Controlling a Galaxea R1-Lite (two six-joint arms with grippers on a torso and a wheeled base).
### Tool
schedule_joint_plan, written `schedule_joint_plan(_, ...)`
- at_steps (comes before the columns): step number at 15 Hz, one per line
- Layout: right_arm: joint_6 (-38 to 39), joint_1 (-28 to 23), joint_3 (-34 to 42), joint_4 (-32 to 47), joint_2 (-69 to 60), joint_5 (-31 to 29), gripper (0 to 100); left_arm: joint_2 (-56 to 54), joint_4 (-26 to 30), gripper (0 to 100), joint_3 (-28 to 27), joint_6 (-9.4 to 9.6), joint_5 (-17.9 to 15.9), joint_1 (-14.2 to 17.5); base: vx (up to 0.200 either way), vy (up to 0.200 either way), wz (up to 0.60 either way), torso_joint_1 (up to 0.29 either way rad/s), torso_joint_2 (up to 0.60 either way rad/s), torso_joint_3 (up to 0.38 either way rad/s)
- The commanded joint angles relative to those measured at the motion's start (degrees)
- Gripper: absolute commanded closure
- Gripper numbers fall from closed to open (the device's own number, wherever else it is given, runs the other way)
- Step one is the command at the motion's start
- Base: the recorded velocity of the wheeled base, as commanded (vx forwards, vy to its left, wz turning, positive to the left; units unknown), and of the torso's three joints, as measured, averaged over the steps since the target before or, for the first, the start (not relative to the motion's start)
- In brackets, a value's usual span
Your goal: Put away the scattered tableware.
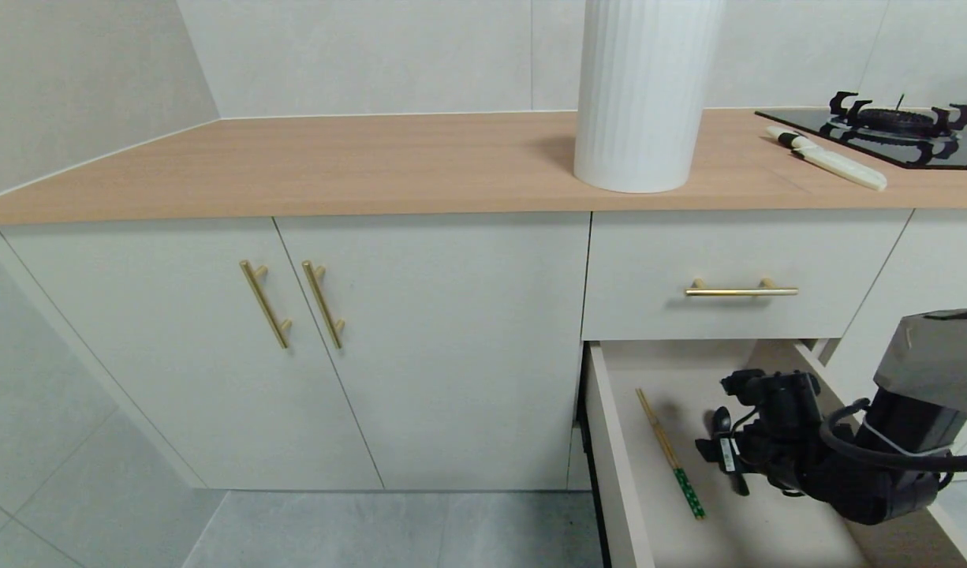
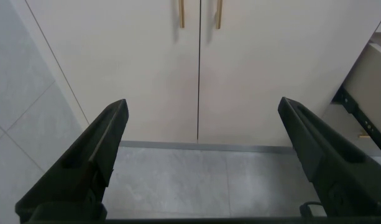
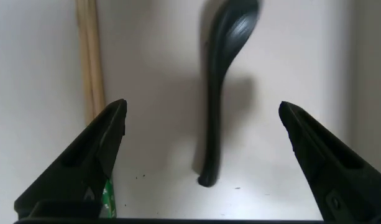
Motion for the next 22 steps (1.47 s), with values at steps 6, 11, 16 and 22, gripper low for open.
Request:
schedule_joint_plan(6,2.77,-0.14,1.83,26.06,-33.54,2.36,0,0.02,-0.04,0,0.0,-0.02,0.02,0.0,0.0,0.0,0.0,0.0,0.0,0.0)
schedule_joint_plan(11,6.46,3.29,0.43,44.16,-45.41,6.57,0,0.02,-0.04,0,0.0,0.16,-0.07,0.0,0.0,0.0,0.0,0.0,0.0,0.0)
schedule_joint_plan(16,6.28,5.05,0.34,44.95,-49.01,6.57,0,0.02,-0.04,0,0.0,-0.02,0.02,0.0,0.0,0.0,0.0,0.0,0.0,0.0)
schedule_joint_plan(22,6.19,8.38,-0.98,52.95,-51.12,5.96,0,0.02,-0.04,0,0.0,-0.11,0.02,0.0,-0.167,0.0,0.0,0.002,0.0,0.001)
